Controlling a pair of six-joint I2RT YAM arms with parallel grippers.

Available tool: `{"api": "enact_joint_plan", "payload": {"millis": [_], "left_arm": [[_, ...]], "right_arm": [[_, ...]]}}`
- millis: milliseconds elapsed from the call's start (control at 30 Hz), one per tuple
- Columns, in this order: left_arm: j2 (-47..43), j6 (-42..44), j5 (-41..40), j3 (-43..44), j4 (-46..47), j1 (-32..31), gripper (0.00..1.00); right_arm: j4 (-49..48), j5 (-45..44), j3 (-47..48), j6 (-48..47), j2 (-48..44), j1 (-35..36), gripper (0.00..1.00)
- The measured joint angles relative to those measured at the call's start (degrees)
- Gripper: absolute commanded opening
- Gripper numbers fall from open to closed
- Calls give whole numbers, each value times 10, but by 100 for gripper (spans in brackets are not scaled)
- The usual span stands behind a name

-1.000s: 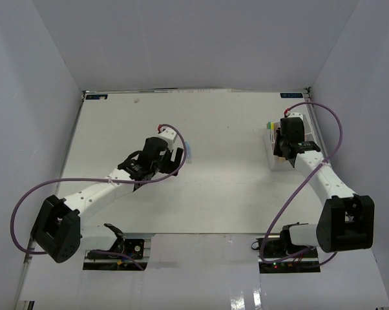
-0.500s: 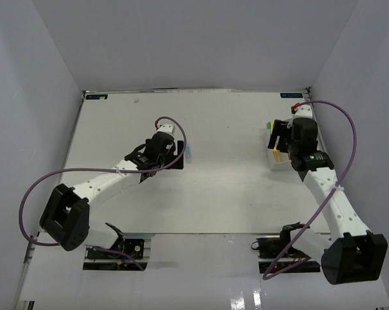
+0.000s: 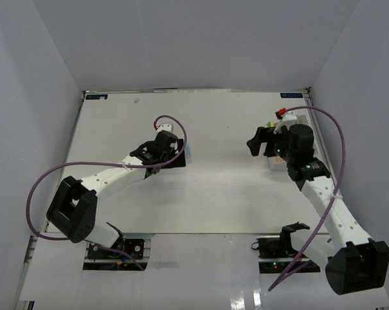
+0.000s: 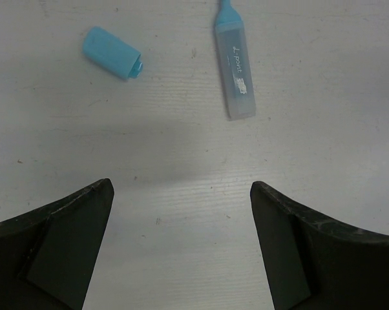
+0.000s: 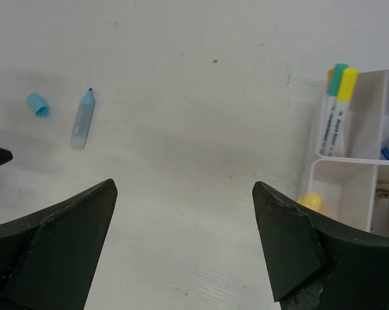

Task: Sort the stationery into containers
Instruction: Place the pen in the storage box, then pick up the pen from the center of the board.

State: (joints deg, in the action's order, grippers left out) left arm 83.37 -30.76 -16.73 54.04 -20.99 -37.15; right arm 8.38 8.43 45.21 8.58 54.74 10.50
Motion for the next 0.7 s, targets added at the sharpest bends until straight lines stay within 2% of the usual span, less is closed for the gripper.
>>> {"api": "enact_joint_plan", "payload": {"millis": [133, 300, 567, 700], "left_arm": [[-8, 3, -3, 0, -6, 15, 98], [-33, 18, 9, -7, -17, 57, 98], [-114, 53, 50, -59, -25, 153, 98], [-134, 69, 58, -85, -26, 164, 98]], "right_arm": [[2, 2, 5, 0, 46, 63, 92], [23, -29, 74, 10, 147, 155, 91], [83, -87, 261, 35, 352, 256, 87], [133, -114, 378, 41, 461, 289, 87]]}}
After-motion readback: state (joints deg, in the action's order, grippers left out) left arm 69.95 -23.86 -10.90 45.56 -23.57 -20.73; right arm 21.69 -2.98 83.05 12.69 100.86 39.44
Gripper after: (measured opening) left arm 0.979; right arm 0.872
